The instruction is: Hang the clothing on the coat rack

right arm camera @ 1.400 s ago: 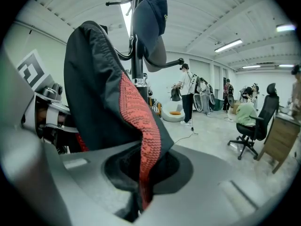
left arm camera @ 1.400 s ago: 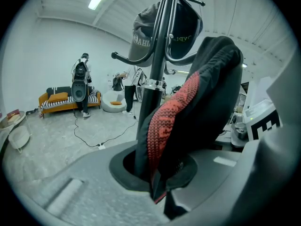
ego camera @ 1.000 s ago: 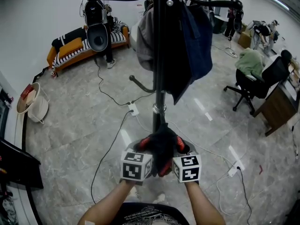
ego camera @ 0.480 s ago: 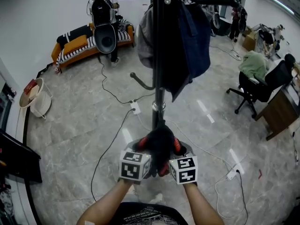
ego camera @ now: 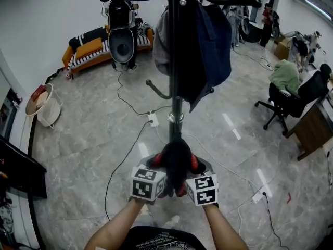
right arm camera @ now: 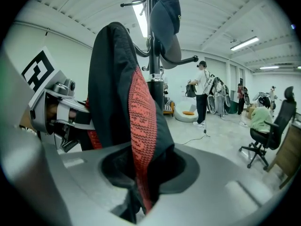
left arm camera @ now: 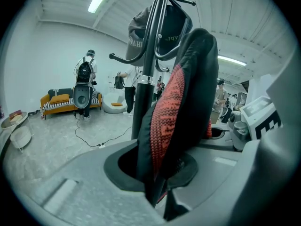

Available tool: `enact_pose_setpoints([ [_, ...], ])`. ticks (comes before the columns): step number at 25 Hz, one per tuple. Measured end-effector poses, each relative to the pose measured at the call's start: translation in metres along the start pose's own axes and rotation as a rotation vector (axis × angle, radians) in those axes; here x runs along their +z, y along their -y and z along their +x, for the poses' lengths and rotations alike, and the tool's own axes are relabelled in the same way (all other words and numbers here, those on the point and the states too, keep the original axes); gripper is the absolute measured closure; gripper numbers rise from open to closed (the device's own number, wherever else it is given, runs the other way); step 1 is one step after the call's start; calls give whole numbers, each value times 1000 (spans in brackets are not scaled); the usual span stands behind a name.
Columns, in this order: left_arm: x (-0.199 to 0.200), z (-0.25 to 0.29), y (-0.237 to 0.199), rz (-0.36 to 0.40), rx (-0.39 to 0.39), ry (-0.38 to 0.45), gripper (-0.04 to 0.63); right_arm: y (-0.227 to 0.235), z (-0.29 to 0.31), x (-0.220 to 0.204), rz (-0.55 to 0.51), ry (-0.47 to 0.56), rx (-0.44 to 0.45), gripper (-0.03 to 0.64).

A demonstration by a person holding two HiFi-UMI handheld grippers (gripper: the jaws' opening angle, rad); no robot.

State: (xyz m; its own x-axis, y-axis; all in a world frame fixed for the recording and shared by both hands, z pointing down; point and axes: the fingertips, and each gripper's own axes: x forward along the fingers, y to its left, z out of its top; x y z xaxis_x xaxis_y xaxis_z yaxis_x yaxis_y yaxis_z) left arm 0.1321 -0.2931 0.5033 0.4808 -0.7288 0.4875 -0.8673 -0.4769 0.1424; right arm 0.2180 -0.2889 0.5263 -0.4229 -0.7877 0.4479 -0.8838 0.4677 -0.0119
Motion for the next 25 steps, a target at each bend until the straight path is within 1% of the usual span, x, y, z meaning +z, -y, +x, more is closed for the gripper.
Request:
enact_pose_setpoints([
  [4,-2,-4,1,3,-4,1,538,-4,-2,1,0,-1,3,515],
  [15,4,-13,10,41,-70,31,465,-9,-14,2,-1,-12,-52,443],
  [19,7,-18,13,59,-97,41,445,-10,-21,3,-2,-7,-81,428],
  [22,8,-23,15,68,-115,44,442,-13,-27,5,-18,-2,-100,426],
  [25,7,-28,19,76,-129,52,440,-14,-35,5,-13,7,-118,423],
])
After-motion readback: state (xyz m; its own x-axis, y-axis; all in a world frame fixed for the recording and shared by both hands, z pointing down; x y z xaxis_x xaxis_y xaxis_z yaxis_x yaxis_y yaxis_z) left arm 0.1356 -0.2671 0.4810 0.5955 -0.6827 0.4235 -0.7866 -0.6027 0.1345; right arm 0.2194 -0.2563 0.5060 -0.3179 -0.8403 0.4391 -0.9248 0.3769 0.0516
